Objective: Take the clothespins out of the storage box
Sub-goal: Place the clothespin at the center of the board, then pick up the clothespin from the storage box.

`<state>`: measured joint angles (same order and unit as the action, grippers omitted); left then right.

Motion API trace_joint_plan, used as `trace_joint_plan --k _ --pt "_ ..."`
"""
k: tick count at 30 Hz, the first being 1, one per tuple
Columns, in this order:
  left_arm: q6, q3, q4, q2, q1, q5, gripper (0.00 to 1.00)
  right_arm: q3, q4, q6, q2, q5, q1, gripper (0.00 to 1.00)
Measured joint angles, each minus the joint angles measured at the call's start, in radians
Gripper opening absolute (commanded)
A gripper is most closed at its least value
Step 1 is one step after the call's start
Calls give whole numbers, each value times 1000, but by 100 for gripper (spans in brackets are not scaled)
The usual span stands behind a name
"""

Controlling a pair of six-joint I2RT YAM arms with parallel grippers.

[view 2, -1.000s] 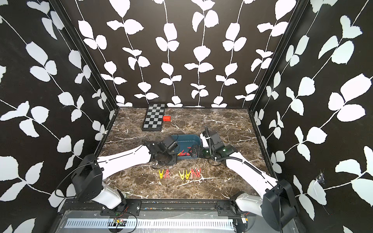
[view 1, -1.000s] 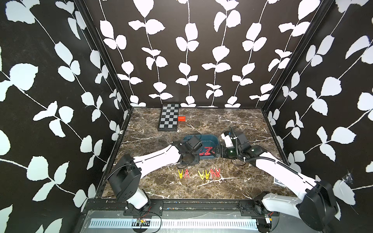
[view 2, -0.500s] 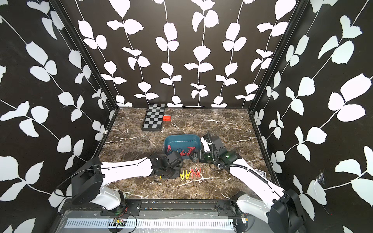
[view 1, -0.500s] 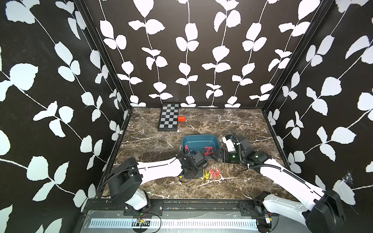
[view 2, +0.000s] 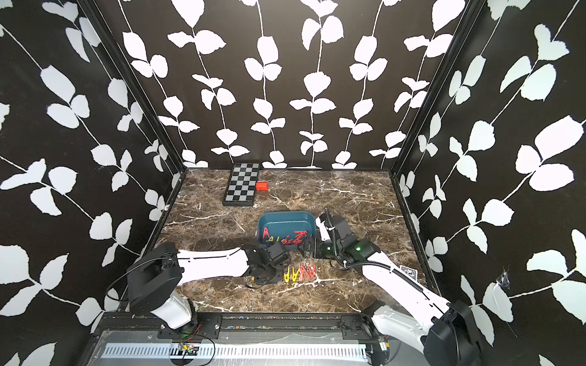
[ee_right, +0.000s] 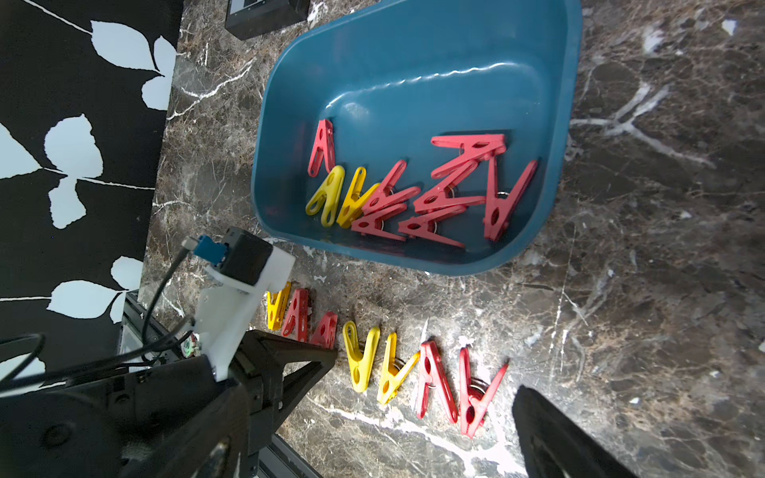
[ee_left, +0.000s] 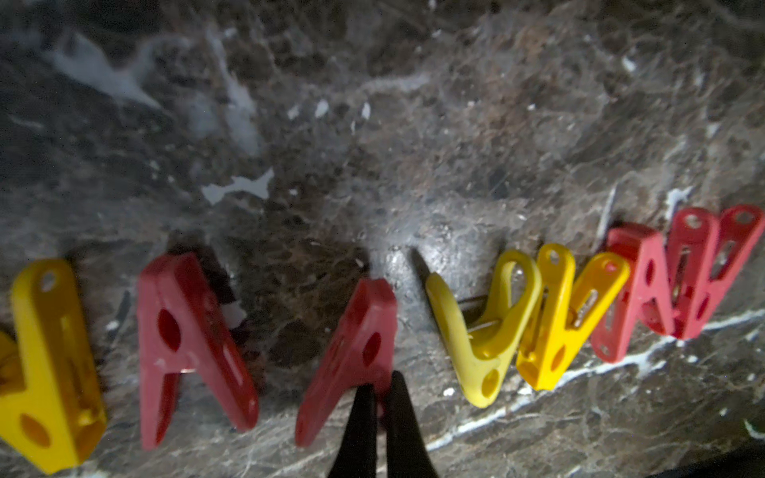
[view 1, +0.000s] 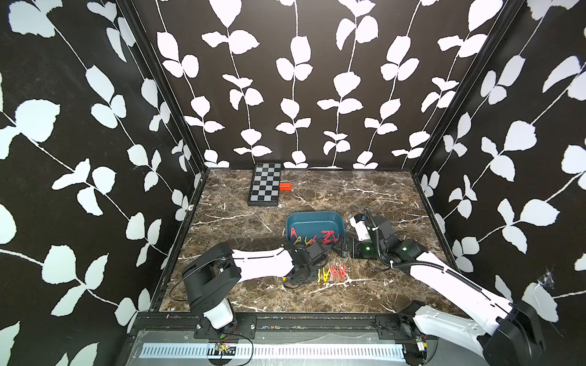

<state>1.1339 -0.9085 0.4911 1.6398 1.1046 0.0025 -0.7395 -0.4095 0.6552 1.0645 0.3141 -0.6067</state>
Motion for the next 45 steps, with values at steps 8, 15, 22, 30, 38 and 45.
trace_joint_plan --k 8,15,22,30,38,45 --pt "0 1 -8 3 0 9 23 0 0 0 0 -3 -2 99" --pt "-4 -8 26 -4 0 -3 26 -2 0 -1 19 -4 -2 99" --pt "-37 -71 114 -85 -21 -29 33 -57 -11 -13 75 -18 -2 99" --pt "-153 -158 182 -192 -155 -43 52 -194 -29 -31 206 -59 -2 99" --pt "-326 -233 212 -217 -347 -29 88 -367 -59 -60 378 -107 -13 99" --pt "-439 -304 215 -190 -470 15 99 -515 -107 -85 540 -144 -21 99"
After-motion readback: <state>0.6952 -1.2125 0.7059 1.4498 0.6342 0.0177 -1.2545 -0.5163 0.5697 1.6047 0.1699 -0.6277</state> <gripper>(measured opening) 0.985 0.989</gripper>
